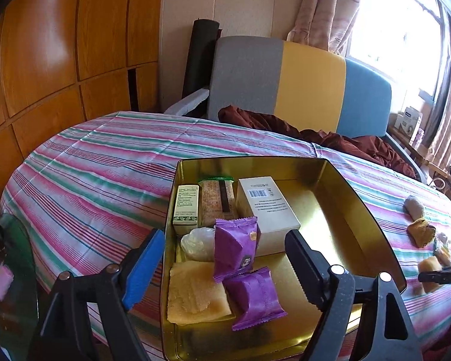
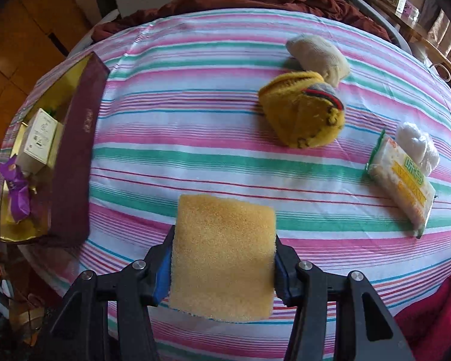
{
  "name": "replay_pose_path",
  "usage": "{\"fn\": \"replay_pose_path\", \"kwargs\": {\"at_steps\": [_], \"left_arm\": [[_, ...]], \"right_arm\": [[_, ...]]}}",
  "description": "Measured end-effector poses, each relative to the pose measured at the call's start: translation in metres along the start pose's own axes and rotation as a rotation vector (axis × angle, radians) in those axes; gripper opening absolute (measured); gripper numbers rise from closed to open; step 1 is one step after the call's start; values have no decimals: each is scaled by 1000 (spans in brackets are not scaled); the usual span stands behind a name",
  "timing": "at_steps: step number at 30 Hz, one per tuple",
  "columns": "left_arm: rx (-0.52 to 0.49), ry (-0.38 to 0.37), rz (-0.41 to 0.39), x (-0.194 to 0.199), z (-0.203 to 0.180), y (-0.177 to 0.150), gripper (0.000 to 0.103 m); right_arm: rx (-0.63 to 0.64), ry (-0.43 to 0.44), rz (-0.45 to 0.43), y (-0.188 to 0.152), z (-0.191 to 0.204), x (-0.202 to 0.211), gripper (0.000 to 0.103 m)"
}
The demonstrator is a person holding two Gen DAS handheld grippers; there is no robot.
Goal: Organize objects
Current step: 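Carry the yellow sponge with the right tool into the gold box and release, then withdraw the right tool from the gold box toward the remaining items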
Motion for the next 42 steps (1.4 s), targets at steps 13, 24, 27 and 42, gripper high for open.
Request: {"fn": "replay_pose_path", "kwargs": {"at_steps": [13,24,27,42], "left_arm": [[35,27,-24,5,22,-3,83],[124,35,-59,11,55,-3,84],[144,53,-51,8,60,-5,84],[110,128,-49,11,54,-5,103]], "right_arm": [[329,209,-183,47,195,16,54],[415,182,-17,27,265,-84,54],[426,192,11,19,272,-99,55],[413,303,-128,17,273,-74,84]]}}
Point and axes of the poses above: each gripper's, at about its wrist camera, not at the fingertips, and x roughly against the way its jaws point, z to its left, y to its top, the point moved 7 cm from there along -x, roughly the way its jaws point, and after that the axes turned 8 degrees about y, right-handed, at the moved point
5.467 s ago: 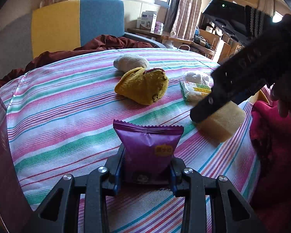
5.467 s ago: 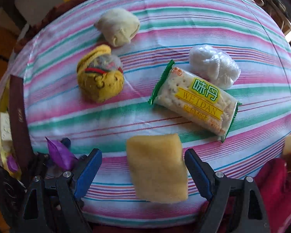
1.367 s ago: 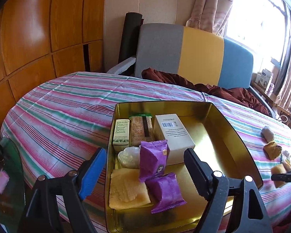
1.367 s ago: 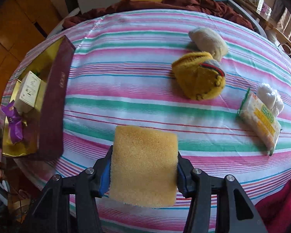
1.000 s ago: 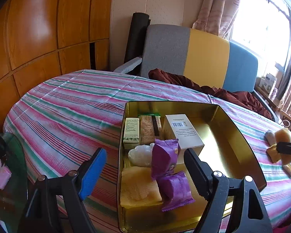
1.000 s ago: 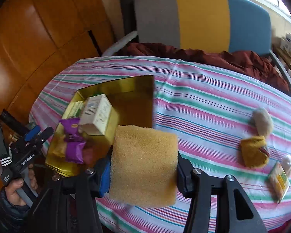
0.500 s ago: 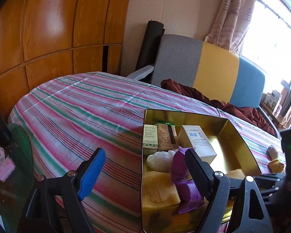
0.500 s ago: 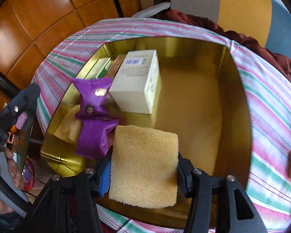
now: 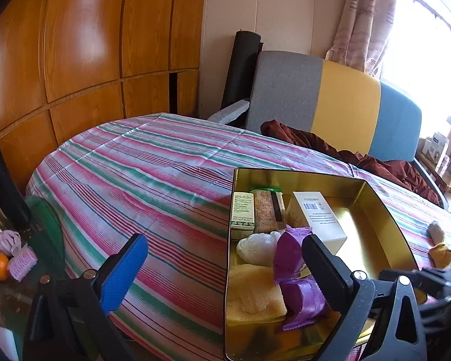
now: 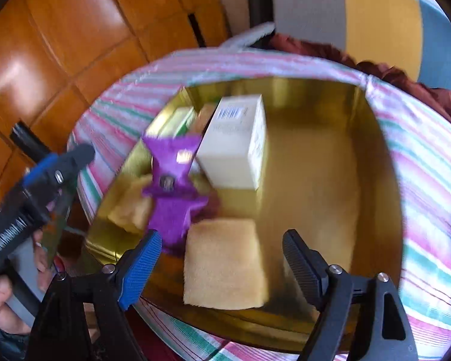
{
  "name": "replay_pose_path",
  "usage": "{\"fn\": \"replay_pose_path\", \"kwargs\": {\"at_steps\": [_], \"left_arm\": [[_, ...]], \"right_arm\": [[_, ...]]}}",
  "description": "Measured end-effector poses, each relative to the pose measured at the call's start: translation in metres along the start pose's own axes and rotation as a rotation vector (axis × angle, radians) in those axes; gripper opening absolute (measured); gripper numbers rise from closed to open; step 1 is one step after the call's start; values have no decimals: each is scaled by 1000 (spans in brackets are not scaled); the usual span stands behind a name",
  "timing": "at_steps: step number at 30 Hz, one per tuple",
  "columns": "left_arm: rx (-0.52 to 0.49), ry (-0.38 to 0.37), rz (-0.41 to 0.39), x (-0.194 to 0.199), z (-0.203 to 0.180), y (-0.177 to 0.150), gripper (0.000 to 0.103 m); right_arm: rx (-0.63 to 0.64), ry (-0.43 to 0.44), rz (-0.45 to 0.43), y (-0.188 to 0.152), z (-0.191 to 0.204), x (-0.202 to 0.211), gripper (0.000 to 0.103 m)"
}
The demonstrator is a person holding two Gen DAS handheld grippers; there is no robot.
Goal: Organize objects
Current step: 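Withdraw the right tool from the gold box toward the remaining items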
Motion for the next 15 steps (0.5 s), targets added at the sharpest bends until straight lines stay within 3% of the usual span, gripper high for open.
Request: {"fn": "replay_pose_path", "kwargs": {"at_steps": [6,15], "left_arm": [[-41,-30,-8,7,-12,3,103],[-93,-75,-6,15,-36,4,103]], "right_arm": [[-28,-62,-117,13,-23,46,85],[-179,-209,-220,9,-109,119,85]]}}
Point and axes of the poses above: each gripper's, at about its wrist camera, not at the fingertips, and x roughly against the way its jaws point, z to its left, y to its top, the point moved 7 cm from there along -x, roughly the way its jaws point, and after that the axes turned 8 degrees about y, right-handed, at the moved point
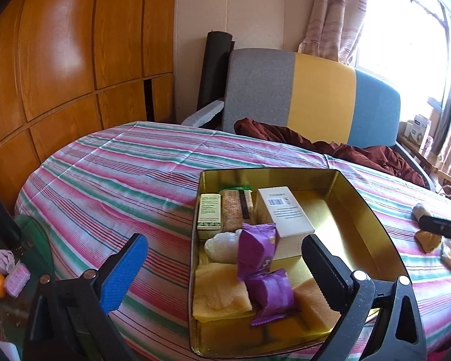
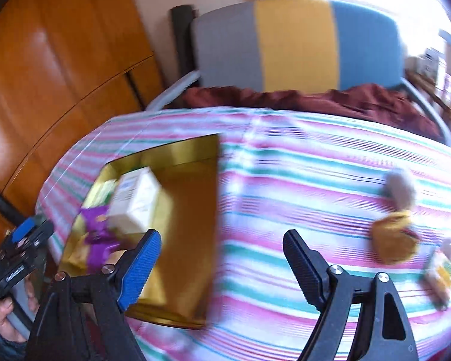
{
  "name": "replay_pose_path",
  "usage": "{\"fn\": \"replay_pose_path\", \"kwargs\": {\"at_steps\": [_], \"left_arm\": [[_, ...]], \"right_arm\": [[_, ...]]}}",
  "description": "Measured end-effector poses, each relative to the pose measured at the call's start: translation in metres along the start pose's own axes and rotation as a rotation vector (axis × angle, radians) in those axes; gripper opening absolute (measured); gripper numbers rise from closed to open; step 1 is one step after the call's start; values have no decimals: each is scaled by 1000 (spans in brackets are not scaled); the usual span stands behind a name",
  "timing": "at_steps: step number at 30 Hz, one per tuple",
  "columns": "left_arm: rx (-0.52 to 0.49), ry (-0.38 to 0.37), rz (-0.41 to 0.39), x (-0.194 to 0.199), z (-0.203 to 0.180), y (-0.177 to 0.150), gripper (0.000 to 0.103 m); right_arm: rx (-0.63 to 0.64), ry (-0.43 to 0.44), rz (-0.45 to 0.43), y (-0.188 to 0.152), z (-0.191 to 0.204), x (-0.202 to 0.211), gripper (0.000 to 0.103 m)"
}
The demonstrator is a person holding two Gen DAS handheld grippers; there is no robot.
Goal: Organize objects
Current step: 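Withdraw the right tool from the gold box toward the remaining items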
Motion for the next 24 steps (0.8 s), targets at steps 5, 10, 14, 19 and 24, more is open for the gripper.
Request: {"fn": "replay_pose_path", "kwargs": {"at_steps": [5,10,14,19,24], "left_arm": [[-27,-23,-2,4,-15,3,103],[-67,-56,-20,10,-34,10,103],[-88,-105,-19,13,-55,17,103],[-124,-194,-27,20,-90,24,103],[-164,-292,-8,26,-137,28,103]], "right_arm": [[-94,-96,-37,6,-58,25,85],[-181,-202,-85,12,-118,58,85],[-267,-284,-140,11,-168,84,85],[-443,-342,-209,-8,-228,103,85],[-602,-293,-247,-18,-252,112,85]]}}
Point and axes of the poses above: each gripper's, at about its wrist camera, not at the fingertips, and x roughly against the way its jaws point, z to its left, y to its top, the point moved 7 cm from there along -x, roughly the way its jaws point, and after that the axes turned 8 degrees about y, right-handed, at the moved point
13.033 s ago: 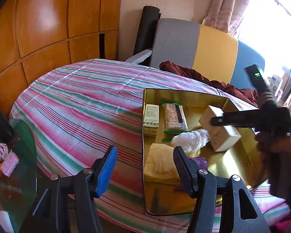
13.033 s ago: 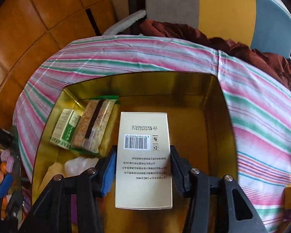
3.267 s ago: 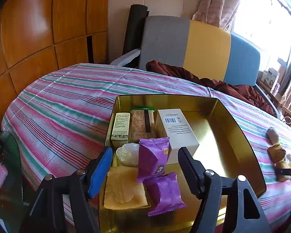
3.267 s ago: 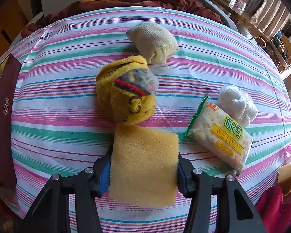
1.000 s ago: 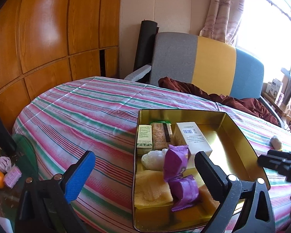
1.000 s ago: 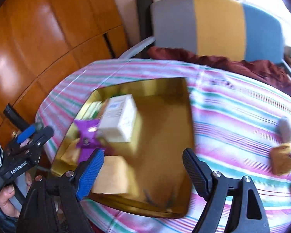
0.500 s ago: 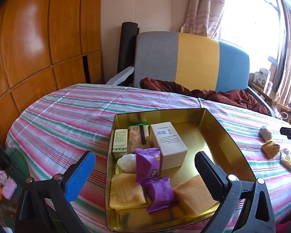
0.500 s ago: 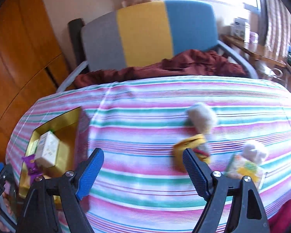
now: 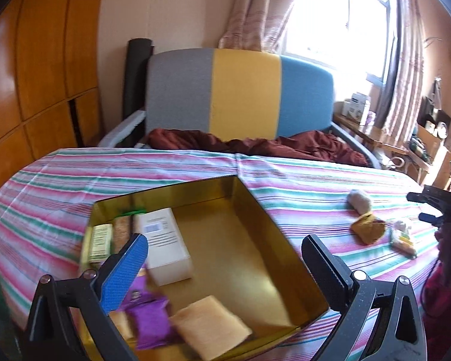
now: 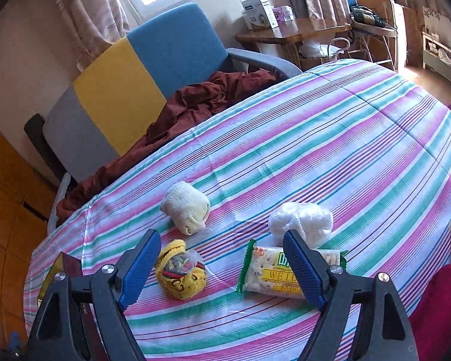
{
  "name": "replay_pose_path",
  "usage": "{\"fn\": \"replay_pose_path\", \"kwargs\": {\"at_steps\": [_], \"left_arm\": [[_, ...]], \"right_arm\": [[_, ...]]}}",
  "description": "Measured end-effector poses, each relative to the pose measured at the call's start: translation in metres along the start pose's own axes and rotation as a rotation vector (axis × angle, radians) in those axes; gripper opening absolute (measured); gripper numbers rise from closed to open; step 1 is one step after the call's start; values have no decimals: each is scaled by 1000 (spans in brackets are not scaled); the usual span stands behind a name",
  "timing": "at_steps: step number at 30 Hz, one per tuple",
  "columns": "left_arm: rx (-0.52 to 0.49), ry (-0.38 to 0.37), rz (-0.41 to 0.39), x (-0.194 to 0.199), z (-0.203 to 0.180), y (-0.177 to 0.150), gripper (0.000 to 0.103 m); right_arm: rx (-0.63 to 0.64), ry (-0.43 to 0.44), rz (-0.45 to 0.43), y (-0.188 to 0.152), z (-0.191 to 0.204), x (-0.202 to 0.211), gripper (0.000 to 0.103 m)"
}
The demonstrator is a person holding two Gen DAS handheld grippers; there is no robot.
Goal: Organize objects
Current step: 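Withdraw the right tool from the gold box toward the remaining items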
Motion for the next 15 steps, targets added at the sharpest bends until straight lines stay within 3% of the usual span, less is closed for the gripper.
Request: {"fn": "replay_pose_path", "kwargs": {"at_steps": [7,15], "left_arm": [[-39,-158,47,-11,-73,9,103],[-68,-294,228,-43,-145,-6,103]], "right_arm": [[-66,25,17,0,-10,0,85],[-193,48,-13,4,-32,7,85]]}}
Point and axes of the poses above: each gripper's, at about its wrist camera, not at the fingertips, and x roughly against the way its jaws point, z to its left, y to its top, the point moved 7 cm from there along -x, roughly the way its jaws point, and after that the axes turned 8 degrees about y, right-handed, at the moved point
